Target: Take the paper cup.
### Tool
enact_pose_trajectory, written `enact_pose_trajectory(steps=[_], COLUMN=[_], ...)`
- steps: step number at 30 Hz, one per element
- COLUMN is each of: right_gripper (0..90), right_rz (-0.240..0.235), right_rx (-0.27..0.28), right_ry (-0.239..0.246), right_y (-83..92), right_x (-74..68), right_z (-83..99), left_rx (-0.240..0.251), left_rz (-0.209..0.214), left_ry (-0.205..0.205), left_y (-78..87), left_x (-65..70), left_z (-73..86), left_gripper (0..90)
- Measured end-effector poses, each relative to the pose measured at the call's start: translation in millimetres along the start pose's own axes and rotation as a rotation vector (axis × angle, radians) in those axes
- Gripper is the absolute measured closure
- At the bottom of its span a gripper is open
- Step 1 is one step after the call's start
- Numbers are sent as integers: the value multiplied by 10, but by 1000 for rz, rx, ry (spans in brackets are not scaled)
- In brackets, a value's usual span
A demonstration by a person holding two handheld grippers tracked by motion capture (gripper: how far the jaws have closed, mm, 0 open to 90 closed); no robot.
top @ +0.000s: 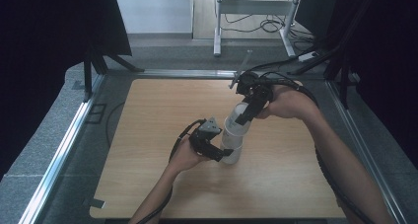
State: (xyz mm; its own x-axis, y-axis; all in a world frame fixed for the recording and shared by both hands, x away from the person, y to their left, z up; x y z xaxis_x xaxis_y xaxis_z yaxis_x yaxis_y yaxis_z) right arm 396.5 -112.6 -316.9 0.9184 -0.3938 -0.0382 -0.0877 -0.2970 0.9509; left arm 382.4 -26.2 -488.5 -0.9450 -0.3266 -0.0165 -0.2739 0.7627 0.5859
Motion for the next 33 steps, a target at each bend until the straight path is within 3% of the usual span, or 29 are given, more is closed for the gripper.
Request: enact_pose_trajectory(steps=[15, 33], right_gripper=[352, 353], right_rz=[2, -10], right_rx=[63, 135], right_ry=[-7, -18], right_y=[165, 182], right_x=[-80, -150], right_z=[204, 561], left_rx=[-11, 2], left_rz=[-4, -3], left_ry=[-17, -15], left_y=[151, 273], left_x=[41, 155], left_z=[27, 52], left_gripper=[51, 48])
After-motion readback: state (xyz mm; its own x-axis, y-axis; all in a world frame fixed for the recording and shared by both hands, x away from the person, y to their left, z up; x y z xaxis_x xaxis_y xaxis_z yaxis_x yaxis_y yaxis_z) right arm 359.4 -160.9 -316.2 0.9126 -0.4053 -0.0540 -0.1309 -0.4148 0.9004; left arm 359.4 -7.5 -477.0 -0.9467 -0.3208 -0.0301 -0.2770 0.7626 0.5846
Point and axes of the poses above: each handheld gripper's, and its own axes: y roughly backward along the jaws, z roughly out of its underside, x roughly to its right, the point moved 8 cm from there along -y, roughly forward along the jaws, and after that the axes turned 7 degrees about -y, right-handed, at the moved point
